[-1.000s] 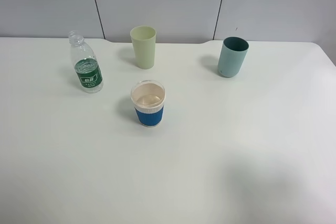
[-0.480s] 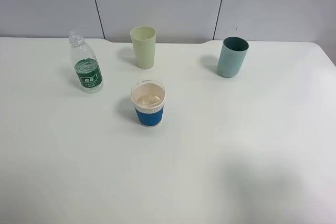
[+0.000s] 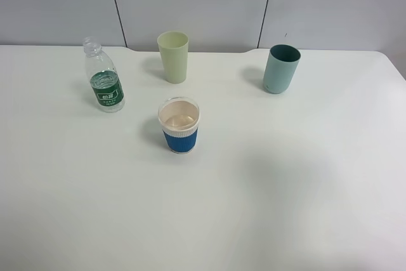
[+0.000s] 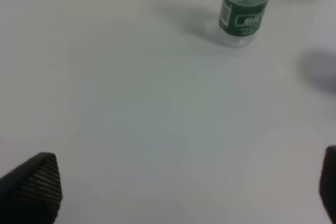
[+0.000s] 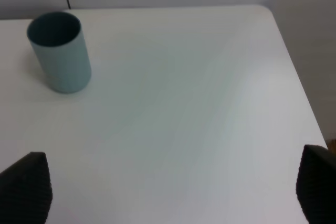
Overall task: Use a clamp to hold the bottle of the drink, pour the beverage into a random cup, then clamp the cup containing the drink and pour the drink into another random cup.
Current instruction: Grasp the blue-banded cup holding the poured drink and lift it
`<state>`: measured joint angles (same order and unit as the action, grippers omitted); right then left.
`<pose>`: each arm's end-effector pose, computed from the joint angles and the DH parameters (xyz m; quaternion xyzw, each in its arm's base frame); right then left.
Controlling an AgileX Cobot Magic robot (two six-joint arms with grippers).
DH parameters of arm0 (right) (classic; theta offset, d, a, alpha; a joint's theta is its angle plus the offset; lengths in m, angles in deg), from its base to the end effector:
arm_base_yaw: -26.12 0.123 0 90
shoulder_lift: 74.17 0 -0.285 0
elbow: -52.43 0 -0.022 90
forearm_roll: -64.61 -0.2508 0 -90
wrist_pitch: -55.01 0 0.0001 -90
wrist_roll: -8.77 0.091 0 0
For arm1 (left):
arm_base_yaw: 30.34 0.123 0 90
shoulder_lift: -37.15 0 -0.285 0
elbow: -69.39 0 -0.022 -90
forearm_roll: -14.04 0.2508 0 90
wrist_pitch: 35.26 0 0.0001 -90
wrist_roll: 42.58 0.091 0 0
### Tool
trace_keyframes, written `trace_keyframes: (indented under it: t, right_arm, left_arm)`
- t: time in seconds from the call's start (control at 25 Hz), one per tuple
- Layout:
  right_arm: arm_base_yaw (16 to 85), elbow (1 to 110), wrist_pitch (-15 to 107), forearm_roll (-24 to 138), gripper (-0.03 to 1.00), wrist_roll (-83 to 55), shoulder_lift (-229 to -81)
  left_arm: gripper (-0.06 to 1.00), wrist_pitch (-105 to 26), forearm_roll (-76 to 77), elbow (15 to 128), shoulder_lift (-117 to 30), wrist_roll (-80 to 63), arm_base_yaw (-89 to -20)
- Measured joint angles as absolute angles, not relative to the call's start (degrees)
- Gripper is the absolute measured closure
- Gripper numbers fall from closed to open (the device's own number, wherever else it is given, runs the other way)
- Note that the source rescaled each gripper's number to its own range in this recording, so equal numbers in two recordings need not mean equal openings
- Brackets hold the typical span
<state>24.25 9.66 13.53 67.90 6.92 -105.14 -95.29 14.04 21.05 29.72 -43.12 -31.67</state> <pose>0.0723 -0.0058 0.3222 -0.0078 0.8441 -0.0449 0.5343 -0.0057 0.0001 0.2794 0.0058 0.8471 -0.0087 0.5313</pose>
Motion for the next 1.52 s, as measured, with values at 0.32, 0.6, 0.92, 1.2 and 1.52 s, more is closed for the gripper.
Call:
trace_keyframes:
  t: [0.32,0.6,0.92,1.2,1.52]
  right_arm:
    - [32.6,10.0,28.7,69.4,0.17,6.6,-120.6]
    - [43.0,10.0,39.1,70.9,0.17,6.6,-133.6]
    - [57.4,10.0,47.4,72.7,0.17,6.6,-144.9]
    - [65.4,10.0,50.0,74.6,0.17,6.6,-150.2]
    - [66.4,10.0,50.5,75.0,0.04,7.4,-154.6]
  left_arm:
    - [-0.06,-95.3,14.0,21.1,29.7,-43.1,-31.7]
    - [-0.06,-95.3,14.0,21.1,29.7,-43.1,-31.7]
    - [-0.06,-95.5,14.0,21.1,29.7,-43.1,-31.7]
    - [-0.06,-95.5,14.0,21.1,29.7,-43.1,-31.7]
    - [-0.06,-95.5,14.0,21.1,29.7,-43.1,-31.7]
